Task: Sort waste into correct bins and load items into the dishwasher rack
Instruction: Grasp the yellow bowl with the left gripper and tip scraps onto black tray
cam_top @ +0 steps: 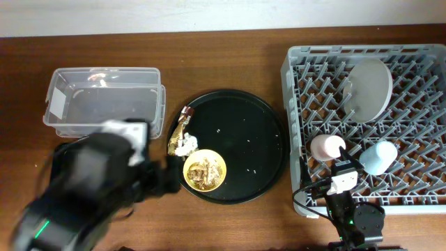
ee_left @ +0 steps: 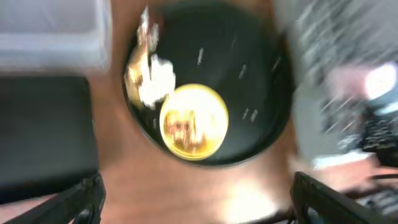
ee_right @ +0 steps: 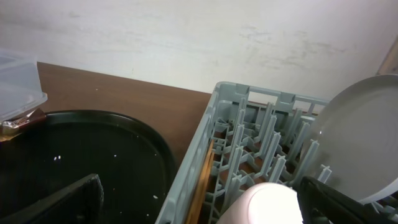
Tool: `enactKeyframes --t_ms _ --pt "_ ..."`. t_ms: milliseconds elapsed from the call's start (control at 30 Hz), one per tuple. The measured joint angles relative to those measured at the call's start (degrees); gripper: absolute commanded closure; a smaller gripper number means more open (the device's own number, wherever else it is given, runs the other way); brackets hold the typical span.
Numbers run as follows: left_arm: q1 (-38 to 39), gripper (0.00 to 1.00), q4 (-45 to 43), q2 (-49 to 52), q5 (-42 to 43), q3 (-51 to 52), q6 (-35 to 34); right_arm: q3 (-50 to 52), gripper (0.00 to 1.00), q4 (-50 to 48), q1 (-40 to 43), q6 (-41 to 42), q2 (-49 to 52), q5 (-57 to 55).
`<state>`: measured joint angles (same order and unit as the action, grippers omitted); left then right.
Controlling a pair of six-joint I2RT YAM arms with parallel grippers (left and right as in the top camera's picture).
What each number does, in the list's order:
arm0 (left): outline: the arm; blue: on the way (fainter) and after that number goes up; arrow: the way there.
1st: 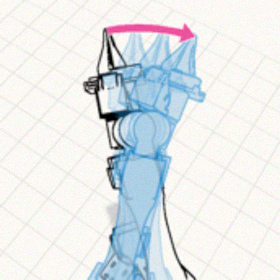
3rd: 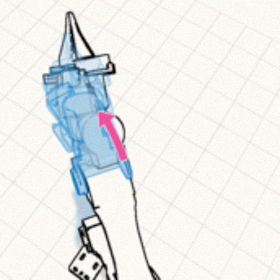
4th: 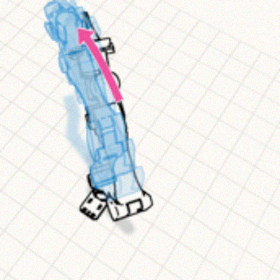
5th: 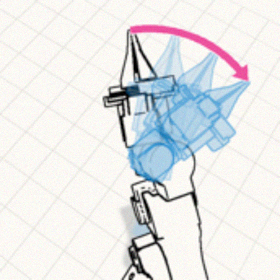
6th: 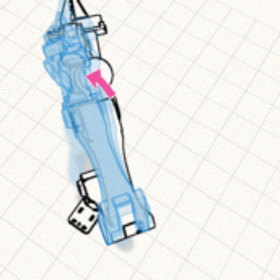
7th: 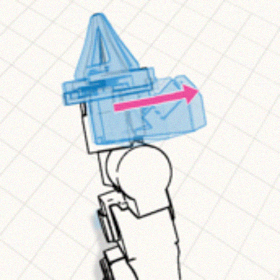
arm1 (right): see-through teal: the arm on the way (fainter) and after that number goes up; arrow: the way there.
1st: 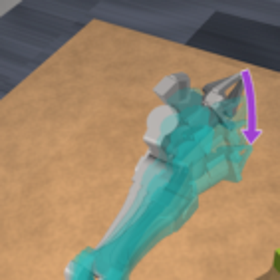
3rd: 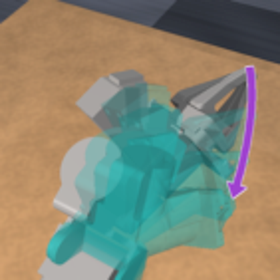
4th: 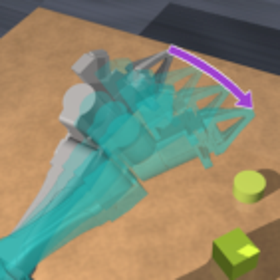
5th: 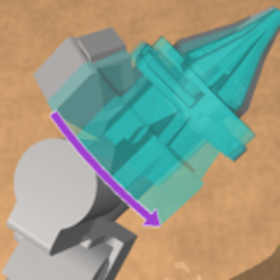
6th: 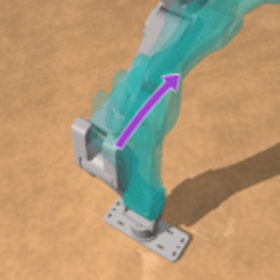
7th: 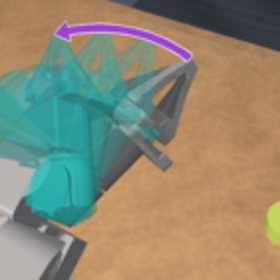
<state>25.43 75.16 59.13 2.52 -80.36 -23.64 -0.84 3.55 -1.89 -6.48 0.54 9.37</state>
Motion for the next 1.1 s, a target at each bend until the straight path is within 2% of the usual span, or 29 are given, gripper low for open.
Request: enactKeyframes --t_ms 100,133,167,233,267,333,367,433,467,500,567,700,800,833,900,933,967,1000,1033,1100 --pt "4.46 0.29 -7.82 19.52 2.25 8.44 -0.46 0.00 0.02 0.02 0.00 0.04 0.02 0.02" --pt "6.91 0.30 -11.63 23.28 2.36 8.52 -0.57 0.00 0.02 0.00 0.00 0.00 0.04 0.02" --pt "10.32 0.36 -13.57 29.09 2.40 8.55 -1.07 0.00 0.02 0.00 0.00 0.02 0.04 0.00" --pt "14.29 0.41 -18.10 37.27 -0.02 8.68 -4.79 0.02 0.02 0.00 0.00 0.00 0.04 0.02" --pt "15.34 0.52 -19.63 38.99 -0.63 8.68 -5.66 0.02 0.02 0.00 0.00 0.02 0.04 0.02" --pt "18.29 0.64 -22.84 43.43 -1.29 8.70 -7.74 0.02 0.02 0.00 0.00 0.04 0.04 0.00" --pt "18.78 0.78 -23.85 44.78 -1.70 8.70 -8.79 0.02 0.02 0.00 0.00 0.00 0.04 0.02" --pt "18.75 0.79 -24.09 45.57 -2.80 8.70 -9.44 0.02 0.02 0.00 0.00 0.04 0.04 0.02" --pt "18.75 0.84 -24.52 46.23 -3.85 8.70 -9.84 0.00 0.02 0.00 0.00 0.02 0.04 0.02" --pt "18.75 0.99 -24.72 47.39 -5.03 8.70 -9.88 0.00 0.02 0.00 0.00 0.02 0.04 0.02" --pt "18.75 0.99 -24.83 50.58 -6.45 8.70 -10.27 0.02 0.02 0.00 0.00 0.02 0.04 0.02" --pt "18.86 0.99 -22.49 50.84 -8.20 8.04 -10.40 0.02 0.02 0.00 0.00 0.02 0.04 0.02" --pt "18.64 0.99 -15.98 44.00 -4.81 5.11 -10.43 0.02 0.02 0.00 0.00 0.02 0.04 0.02" --pt "17.27 0.99 -12.37 38.69 -3.76 5.11 -10.45 0.02 0.02 -0.02 0.00 0.02 0.04 0.02" --pt "8.96 0.99 -6.75 24.52 -3.23 3.76 -10.25 0.02 0.02 -0.02 0.00 0.02 0.04 0.00" --pt "0.63 0.99 -3.41 21.33 -0.79 3.63 -7.65 0.02 0.02 0.00 0.00 0.00 0.04 0.13" --pt "-3.34 0.99 -3.26 21.11 1.20 3.65 -5.92 0.02 0.02 -0.02 0.00 0.00 0.04 0.31" --pt "-15.17 0.99 -3.37 21.11 6.80 4.68 -0.68 0.02 0.02 -0.02 0.00 -0.02 0.04 0.24" --pt "-19.61 0.99 -3.69 21.09 9.11 5.46 1.66 0.00 0.02 -0.02 0.00 0.02 0.04 0.42" --pt "-36.94 0.99 -6.97 20.90 20.87 11.02 11.72 0.02 0.02 -0.02 0.00 0.04 0.04 0.57"
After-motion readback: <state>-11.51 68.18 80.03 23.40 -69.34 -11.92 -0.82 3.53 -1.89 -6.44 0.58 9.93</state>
